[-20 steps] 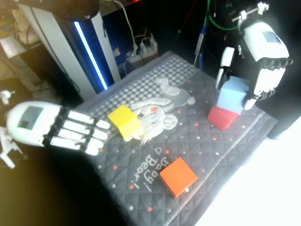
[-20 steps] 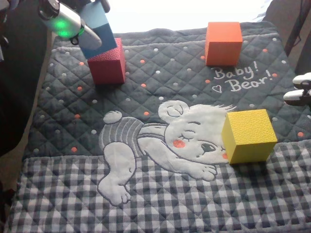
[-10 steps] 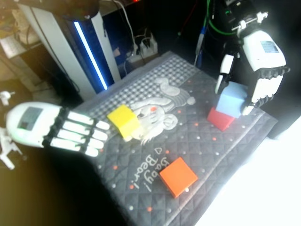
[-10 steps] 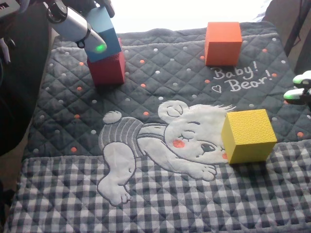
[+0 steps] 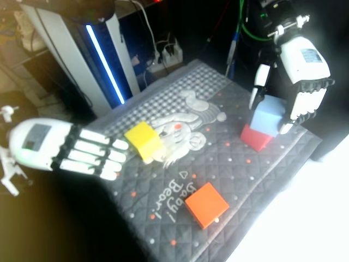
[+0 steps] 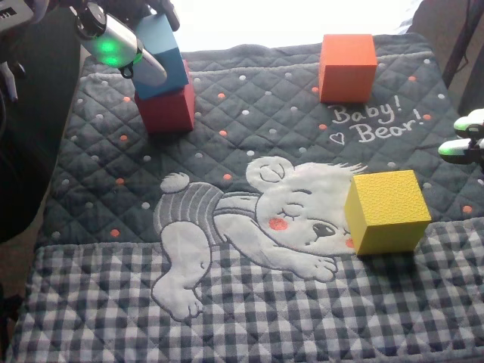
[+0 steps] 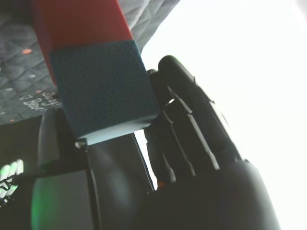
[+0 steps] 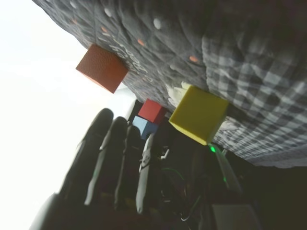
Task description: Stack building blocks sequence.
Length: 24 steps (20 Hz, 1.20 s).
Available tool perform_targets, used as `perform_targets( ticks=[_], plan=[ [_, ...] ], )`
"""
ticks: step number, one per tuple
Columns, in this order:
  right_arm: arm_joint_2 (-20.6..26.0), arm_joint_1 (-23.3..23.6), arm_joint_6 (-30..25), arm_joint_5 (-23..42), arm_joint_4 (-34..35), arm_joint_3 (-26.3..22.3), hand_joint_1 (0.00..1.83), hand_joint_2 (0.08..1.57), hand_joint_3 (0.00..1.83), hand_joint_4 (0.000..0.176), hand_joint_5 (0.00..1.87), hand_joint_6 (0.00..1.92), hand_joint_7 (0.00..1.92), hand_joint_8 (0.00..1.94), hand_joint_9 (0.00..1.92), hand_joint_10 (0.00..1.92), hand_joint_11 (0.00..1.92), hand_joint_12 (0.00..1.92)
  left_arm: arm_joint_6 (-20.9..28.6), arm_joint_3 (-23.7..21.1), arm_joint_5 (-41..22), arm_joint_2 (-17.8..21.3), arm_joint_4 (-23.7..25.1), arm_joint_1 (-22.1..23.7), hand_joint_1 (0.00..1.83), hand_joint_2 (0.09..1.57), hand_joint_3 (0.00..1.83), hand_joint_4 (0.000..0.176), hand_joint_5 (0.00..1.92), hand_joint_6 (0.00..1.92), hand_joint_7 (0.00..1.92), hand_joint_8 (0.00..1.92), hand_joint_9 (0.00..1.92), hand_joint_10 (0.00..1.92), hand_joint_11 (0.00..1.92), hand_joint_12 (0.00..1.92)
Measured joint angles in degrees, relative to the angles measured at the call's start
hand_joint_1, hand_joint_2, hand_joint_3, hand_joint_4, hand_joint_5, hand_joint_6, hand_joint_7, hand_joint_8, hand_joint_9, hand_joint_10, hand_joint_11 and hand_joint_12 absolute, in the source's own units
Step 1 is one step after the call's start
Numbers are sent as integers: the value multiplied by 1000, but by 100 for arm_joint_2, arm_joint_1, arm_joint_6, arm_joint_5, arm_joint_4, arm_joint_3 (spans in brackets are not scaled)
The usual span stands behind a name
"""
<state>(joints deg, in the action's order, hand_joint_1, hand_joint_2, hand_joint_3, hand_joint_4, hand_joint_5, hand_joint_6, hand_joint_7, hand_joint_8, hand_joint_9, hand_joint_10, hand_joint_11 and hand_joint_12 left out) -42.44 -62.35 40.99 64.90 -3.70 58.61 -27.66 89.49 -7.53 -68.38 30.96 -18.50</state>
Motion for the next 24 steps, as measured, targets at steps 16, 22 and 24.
perform_targets(
  ticks=[16,22,24],
  plan=[
    [151,70,2,717,-15,-50,613,1196,0,108,286,1,248,0,206,0,190,24,-227,-350,-289,273,-181,-31,576,823,1,176,6,0,78,0,130,0,0,745],
    [50,286,2,914,-22,-68,584,1138,0,114,236,4,259,19,207,21,158,20,-2037,-1746,-1447,1530,-2070,-570,649,869,1,176,0,0,0,0,0,0,0,153],
    [-85,538,2,957,-306,-79,662,1085,0,135,228,1,254,2,264,15,302,74,-2151,-2323,-2127,2186,-2424,-1080,709,851,0,146,0,0,0,0,0,0,0,14]
  ],
)
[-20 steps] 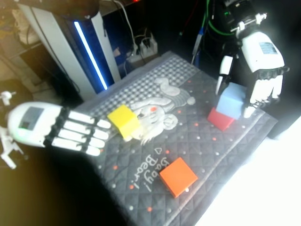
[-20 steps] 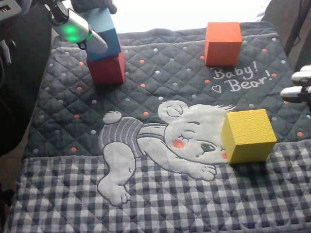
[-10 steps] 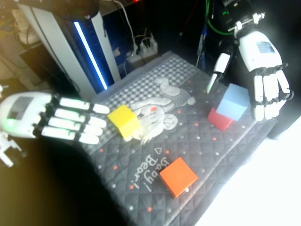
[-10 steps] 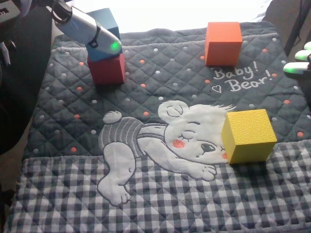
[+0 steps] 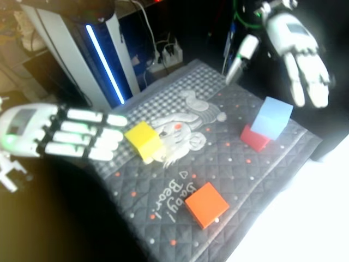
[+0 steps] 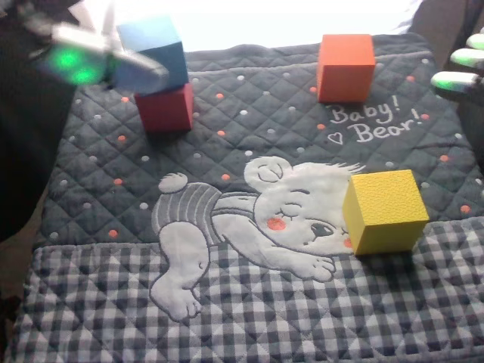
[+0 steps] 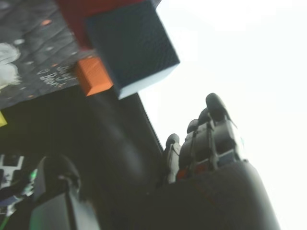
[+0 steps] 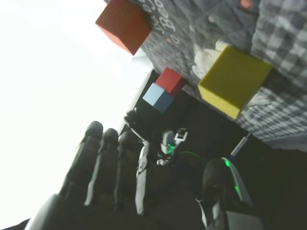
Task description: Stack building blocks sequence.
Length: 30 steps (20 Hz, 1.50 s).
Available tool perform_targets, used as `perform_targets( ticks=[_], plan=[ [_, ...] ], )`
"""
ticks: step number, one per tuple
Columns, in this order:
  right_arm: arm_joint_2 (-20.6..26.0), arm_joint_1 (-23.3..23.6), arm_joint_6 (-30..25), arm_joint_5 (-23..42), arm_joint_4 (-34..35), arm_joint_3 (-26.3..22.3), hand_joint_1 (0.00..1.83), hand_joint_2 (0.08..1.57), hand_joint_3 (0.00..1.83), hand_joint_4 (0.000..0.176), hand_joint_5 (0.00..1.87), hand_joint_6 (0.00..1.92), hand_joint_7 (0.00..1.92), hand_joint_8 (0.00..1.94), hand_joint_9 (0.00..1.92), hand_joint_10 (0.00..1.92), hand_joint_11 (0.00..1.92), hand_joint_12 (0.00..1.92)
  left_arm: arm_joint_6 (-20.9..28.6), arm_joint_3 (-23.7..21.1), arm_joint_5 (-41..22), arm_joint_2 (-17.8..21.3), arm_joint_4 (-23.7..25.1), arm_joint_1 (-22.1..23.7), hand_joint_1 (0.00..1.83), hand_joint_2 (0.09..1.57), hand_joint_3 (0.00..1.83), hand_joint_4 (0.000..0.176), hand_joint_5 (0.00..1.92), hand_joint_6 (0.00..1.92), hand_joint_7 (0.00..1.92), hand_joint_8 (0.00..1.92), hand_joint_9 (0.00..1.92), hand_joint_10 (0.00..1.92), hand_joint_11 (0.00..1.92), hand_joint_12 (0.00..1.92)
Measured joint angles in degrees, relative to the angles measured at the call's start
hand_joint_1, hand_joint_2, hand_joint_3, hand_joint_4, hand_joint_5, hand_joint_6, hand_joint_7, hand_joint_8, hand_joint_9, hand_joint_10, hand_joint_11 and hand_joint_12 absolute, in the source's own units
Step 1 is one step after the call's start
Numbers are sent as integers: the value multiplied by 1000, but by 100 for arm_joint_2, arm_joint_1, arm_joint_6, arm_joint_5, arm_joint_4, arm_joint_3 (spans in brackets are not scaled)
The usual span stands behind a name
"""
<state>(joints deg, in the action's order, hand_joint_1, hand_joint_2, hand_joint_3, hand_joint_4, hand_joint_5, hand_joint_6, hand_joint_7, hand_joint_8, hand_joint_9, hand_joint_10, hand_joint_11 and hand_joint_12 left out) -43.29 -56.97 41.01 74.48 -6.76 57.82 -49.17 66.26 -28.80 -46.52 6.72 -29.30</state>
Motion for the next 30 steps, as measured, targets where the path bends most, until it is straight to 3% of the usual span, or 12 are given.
perform_targets(
  ticks=[4,8,9,10,15,18,20,21,23,27,29,30],
  plan=[
    [-160,188,0,-44,-118,2,692,940,0,174,83,0,218,0,271,0,342,60,-302,-962,-1362,758,-509,-994,717,841,0,158,0,0,0,0,0,0,69,35],
    [-356,411,-109,-382,-372,111,652,958,8,175,31,10,49,8,50,7,165,14,-315,-1469,-2549,809,-713,-2046,724,824,0,165,44,16,0,0,0,0,38,36],
    [-520,632,-297,-625,-525,262,687,965,9,172,5,1,37,3,31,1,134,2,-258,-1532,-2719,809,-866,-2354,723,830,1,146,72,8,30,2,28,8,7,241],
    [-730,890,-479,-896,-686,435,722,978,12,175,0,0,14,0,5,0,95,0,-129,-1539,-2907,787,-1095,-2640,715,819,0,167,56,6,38,1,40,8,1,353],
    [-1285,1244,-756,-1703,-1281,750,902,940,0,176,26,8,78,6,111,8,240,77,251,-1449,-3095,608,-1469,-3117,768,842,3,105,91,2,39,2,31,10,0,327],
    [-1296,1246,-780,-2044,-1276,855,865,943,0,175,30,4,38,0,67,0,170,64,289,-1456,-3263,595,-1438,-3110,809,852,2,98,101,1,35,0,29,3,0,297],
    [-1272,1246,-780,-2190,-1270,894,837,961,0,173,41,1,63,3,106,1,10,663,339,-1456,-3322,557,-1447,-3136,803,862,3,75,109,1,39,1,42,5,0,386],
    [-1279,1246,-780,-2269,-1276,911,803,970,0,151,65,4,96,7,148,11,1,820,361,-1456,-3335,533,-1445,-3185,798,860,1,69,115,1,49,2,58,7,0,462],
    [-1346,1246,-782,-2352,-1281,968,838,969,0,164,94,4,141,7,229,19,0,1002,380,-1456,-3320,525,-1453,-3237,812,860,0,70,108,0,47,1,55,3,0,444],
    [-1523,1246,-793,-2485,-1292,1069,853,971,1,139,182,2,350,7,506,31,206,1142,411,-1456,-3368,525,-1506,-3246,800,860,1,87,101,0,50,2,46,0,0,413],
    [-1556,1246,-800,-2599,-1290,1104,991,984,2,94,322,12,580,59,756,134,347,1419,422,-1456,-3405,522,-1497,-3250,796,856,0,77,112,2,69,3,56,3,0,425],
    [-1556,1246,-800,-2627,-1281,1115,1039,980,0,67,429,15,685,66,728,479,407,1529,422,-1453,-3412,522,-1502,-3250,789,850,0,77,112,1,74,3,59,4,0,431]
  ],
)
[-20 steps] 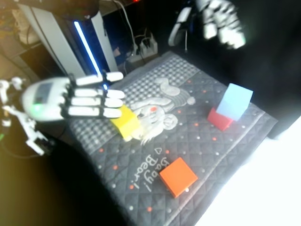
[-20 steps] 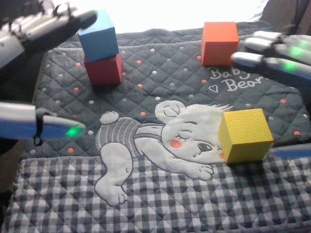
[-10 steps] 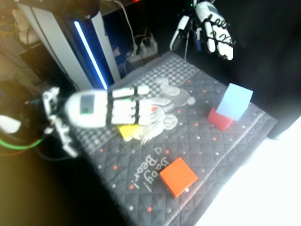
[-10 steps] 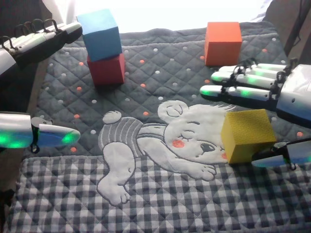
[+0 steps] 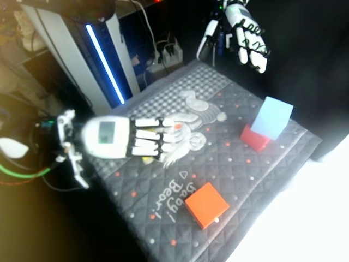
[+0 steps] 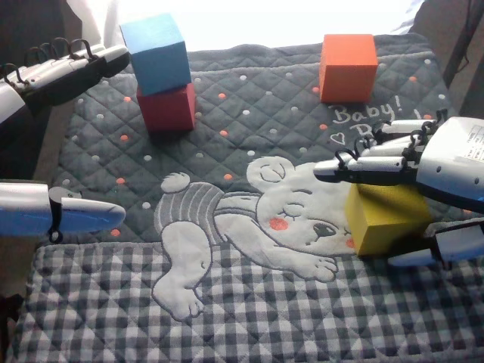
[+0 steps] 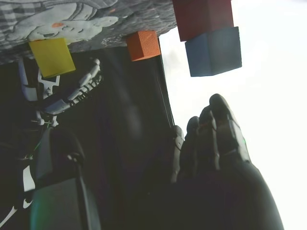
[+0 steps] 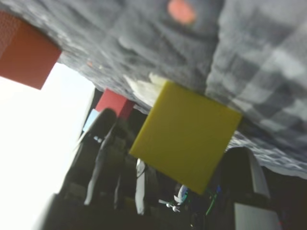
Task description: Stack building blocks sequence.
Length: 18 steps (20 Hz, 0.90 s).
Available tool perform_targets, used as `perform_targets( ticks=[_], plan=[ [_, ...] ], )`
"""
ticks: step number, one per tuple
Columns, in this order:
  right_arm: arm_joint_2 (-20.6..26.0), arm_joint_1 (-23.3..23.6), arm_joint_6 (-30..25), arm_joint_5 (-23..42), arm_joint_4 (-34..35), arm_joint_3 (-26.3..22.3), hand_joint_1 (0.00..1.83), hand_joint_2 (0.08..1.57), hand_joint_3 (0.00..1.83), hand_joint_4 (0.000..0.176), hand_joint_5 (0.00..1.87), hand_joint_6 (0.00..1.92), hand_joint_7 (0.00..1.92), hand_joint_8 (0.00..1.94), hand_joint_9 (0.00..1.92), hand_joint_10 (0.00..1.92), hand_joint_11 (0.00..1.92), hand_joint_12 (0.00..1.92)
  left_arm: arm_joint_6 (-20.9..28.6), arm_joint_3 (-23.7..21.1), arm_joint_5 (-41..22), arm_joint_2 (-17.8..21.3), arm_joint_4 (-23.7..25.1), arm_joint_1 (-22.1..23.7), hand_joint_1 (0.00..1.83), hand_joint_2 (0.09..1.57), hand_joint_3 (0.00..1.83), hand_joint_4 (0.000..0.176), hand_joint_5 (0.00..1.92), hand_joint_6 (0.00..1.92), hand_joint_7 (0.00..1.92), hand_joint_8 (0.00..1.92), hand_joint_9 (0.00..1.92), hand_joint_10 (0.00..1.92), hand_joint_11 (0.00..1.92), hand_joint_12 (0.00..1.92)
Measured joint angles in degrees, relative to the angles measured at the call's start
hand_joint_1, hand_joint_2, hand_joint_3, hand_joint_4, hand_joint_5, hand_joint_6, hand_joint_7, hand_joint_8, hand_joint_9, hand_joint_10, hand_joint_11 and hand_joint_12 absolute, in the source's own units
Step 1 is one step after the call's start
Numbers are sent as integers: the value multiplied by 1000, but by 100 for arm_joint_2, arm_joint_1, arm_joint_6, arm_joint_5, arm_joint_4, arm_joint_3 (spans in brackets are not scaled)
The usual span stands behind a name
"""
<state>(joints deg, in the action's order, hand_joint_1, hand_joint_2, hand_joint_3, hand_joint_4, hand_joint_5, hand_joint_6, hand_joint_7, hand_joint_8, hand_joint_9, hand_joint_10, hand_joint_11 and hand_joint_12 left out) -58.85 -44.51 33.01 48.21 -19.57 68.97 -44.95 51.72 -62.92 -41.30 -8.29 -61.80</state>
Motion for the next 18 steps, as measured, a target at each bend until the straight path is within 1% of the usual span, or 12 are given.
perform_targets(
  ticks=[1,2,3,4,6,7,10,11,12,13,15,18],
  plan=[
    [0,0,-26,-7,13,15,1118,995,2,16,658,42,813,196,678,954,477,1617,4,0,-24,-2,-9,-11,781,848,0,71,111,0,76,2,62,3,0,461],
    [0,7,-24,28,26,20,1152,1030,3,0,815,45,883,300,703,1126,554,1651,20,0,-35,-4,-4,-35,784,855,1,67,111,0,74,0,63,3,0,467],
    [0,24,-33,57,46,31,1234,1076,11,0,908,757,1072,795,935,1275,804,1691,26,0,-31,-11,4,-35,814,852,0,63,126,6,77,1,60,2,0,467],
    [0,24,-28,76,85,37,1244,1098,7,0,886,1027,1105,877,1052,1293,936,1669,50,4,-35,-35,-7,-35,822,854,0,64,128,3,68,4,48,5,0,411],
    [0,24,-42,83,166,72,1165,1159,6,0,863,1172,979,1377,1130,1597,1102,1816,74,4,-33,-35,-7,-35,840,853,0,65,141,3,75,4,57,7,0,448],
    [0,24,-37,76,192,92,1124,1200,2,0,811,1269,845,1601,959,1795,952,1917,85,7,-37,-35,-11,-35,822,847,0,57,158,2,97,2,83,8,0,568],
    [0,166,-26,-31,116,118,1131,1186,0,0,838,1224,888,1606,991,1858,1027,1921,96,17,-46,-39,-7,-50,831,852,0,58,150,1,85,1,67,1,0,507],
    [0,328,-24,-57,85,164,1242,1174,0,0,809,1054,946,1343,1136,1744,1172,1921,109,28,-46,-39,4,-61,857,850,0,59,162,5,84,1,60,0,0,494],
    [2,428,-22,-52,85,199,1242,1174,0,0,809,1054,946,1343,1136,1744,1172,1921,109,28,-37,-39,-4,-70,857,850,0,59,162,5,84,1,60,0,0,494],
    [7,632,-22,-39,90,256,1159,1172,2,0,847,1165,870,1463,860,1802,860,1921,111,28,-37,-39,-9,-70,866,853,1,59,166,6,89,2,68,3,0,495],
    [20,1080,4,59,101,398,1196,1193,2,0,790,1179,873,1401,821,1708,810,1909,125,35,-68,-55,-9,-70,833,851,0,66,166,1,105,2,98,8,0,629],
    [11,1600,339,168,356,619,1230,1162,0,0,782,1200,1004,1133,1130,1430,1101,1701,149,42,-83,-74,15,-83,798,857,2,62,170,2,93,5,77,14,0,551]
  ],
)
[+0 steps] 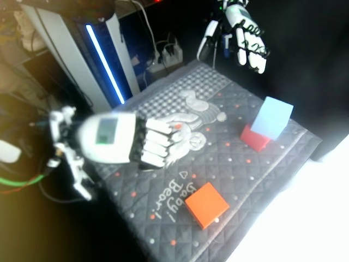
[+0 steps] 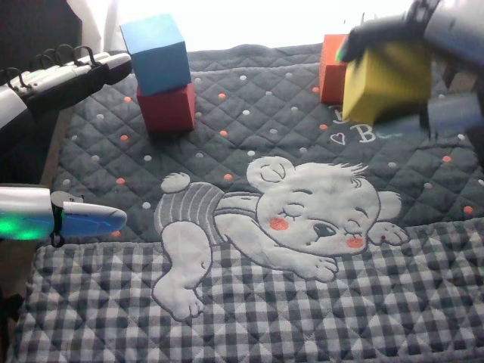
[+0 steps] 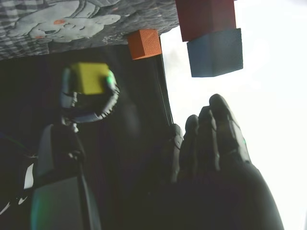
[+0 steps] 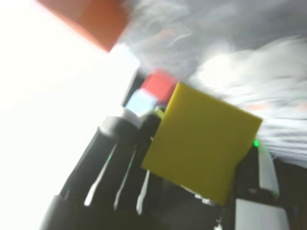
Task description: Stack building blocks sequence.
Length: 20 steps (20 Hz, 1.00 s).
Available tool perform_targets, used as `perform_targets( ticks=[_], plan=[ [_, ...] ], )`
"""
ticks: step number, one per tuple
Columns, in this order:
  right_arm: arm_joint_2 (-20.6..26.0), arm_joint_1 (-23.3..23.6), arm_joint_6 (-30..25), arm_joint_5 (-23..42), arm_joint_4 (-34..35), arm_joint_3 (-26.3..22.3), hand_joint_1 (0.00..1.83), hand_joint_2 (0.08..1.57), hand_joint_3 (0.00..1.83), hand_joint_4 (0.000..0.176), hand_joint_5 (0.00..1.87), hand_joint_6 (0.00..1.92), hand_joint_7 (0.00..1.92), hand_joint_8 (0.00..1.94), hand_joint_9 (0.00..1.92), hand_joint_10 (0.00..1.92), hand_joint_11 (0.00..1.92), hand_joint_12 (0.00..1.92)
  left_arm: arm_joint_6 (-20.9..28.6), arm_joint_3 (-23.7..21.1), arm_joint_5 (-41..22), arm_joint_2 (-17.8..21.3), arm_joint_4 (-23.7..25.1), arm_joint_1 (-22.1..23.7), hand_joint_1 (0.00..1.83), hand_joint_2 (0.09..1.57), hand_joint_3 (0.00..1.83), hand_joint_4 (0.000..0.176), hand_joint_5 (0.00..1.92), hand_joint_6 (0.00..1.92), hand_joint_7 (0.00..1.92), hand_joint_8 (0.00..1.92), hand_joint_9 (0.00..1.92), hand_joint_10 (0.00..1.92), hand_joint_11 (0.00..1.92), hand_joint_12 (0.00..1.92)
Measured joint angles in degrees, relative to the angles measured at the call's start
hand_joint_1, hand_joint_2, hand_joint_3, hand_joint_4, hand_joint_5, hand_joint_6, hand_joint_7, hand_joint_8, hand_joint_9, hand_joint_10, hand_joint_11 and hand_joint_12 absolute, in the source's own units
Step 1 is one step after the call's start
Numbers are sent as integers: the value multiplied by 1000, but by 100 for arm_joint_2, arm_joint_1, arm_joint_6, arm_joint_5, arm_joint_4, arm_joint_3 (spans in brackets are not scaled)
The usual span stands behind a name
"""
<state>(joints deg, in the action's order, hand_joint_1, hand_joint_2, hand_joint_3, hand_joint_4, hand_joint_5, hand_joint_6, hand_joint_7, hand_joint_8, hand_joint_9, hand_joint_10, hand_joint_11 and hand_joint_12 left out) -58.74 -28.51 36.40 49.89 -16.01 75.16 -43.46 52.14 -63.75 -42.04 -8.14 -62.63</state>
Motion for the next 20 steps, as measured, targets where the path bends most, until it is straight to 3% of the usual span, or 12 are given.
perform_targets(
  ticks=[1,3,5,6,8,9,11,13,15,17,18,20],
  plan=[
    [-24,153,212,-70,138,81,1256,1133,0,0,824,1113,1083,1019,1225,1295,1128,1582,2,2,4,0,-2,0,775,852,0,78,168,1,98,3,84,11,0,587],
    [-149,525,474,-343,315,317,1149,1154,0,0,885,1135,1185,931,1240,1235,1018,1579,61,24,-2,-2,26,2,811,855,0,82,160,0,109,1,109,8,0,736],
    [-319,901,592,-612,415,616,1143,1160,0,0,881,1135,1162,938,1246,1268,1132,1570,68,24,2,-2,92,2,795,859,0,75,161,0,82,1,85,0,0,599],
    [-444,1067,636,-778,487,782,1236,1144,3,0,833,1052,1068,1088,1225,1243,1152,1450,68,26,2,-7,103,2,805,866,2,62,168,1,78,0,79,0,0,557],
    [-638,1270,680,-1104,533,1036,1254,1141,0,0,823,1051,1052,1101,1204,1224,1131,1382,81,79,17,-50,94,15,811,868,1,55,175,1,83,1,86,2,0,586],
    [-778,1384,695,-1342,540,1180,1250,1162,2,0,776,1092,1008,1185,1139,1268,980,1395,90,83,52,-50,92,20,823,853,0,54,184,2,102,4,101,5,0,629],
    [-951,1495,699,-1613,553,1368,1248,1167,0,0,760,1109,1003,1194,1145,1257,983,1364,127,107,83,-79,155,55,826,850,0,61,189,4,108,6,103,6,0,631],
    [-1110,1543,699,-1803,551,1523,1268,1122,0,0,857,1000,1078,1046,1238,1065,1233,1114,140,155,92,-122,210,103,845,854,0,58,187,2,106,3,102,4,0,629],
    [-1213,1545,697,-1954,549,1620,1273,1104,0,0,888,979,1124,958,1233,1043,1227,1135,149,155,87,-131,232,116,814,858,0,67,164,0,87,1,88,3,0,586],
    [-1285,1543,702,-2072,573,1709,1172,1104,1,0,981,991,1240,837,1250,998,1030,1230,155,155,90,-131,251,116,811,857,0,72,154,0,86,1,90,4,0,593],
    [-1338,1513,702,-2103,634,1775,1256,1076,0,0,968,934,1200,829,1234,1094,1085,1375,157,155,90,-131,243,116,810,857,0,72,152,0,86,0,92,3,0,622],
    [-1434,1425,704,-2153,732,1899,1256,1096,5,0,908,1029,1115,932,1166,1209,1148,1373,173,155,87,-131,247,116,823,857,0,67,141,0,81,0,90,2,0,627]
  ],
)
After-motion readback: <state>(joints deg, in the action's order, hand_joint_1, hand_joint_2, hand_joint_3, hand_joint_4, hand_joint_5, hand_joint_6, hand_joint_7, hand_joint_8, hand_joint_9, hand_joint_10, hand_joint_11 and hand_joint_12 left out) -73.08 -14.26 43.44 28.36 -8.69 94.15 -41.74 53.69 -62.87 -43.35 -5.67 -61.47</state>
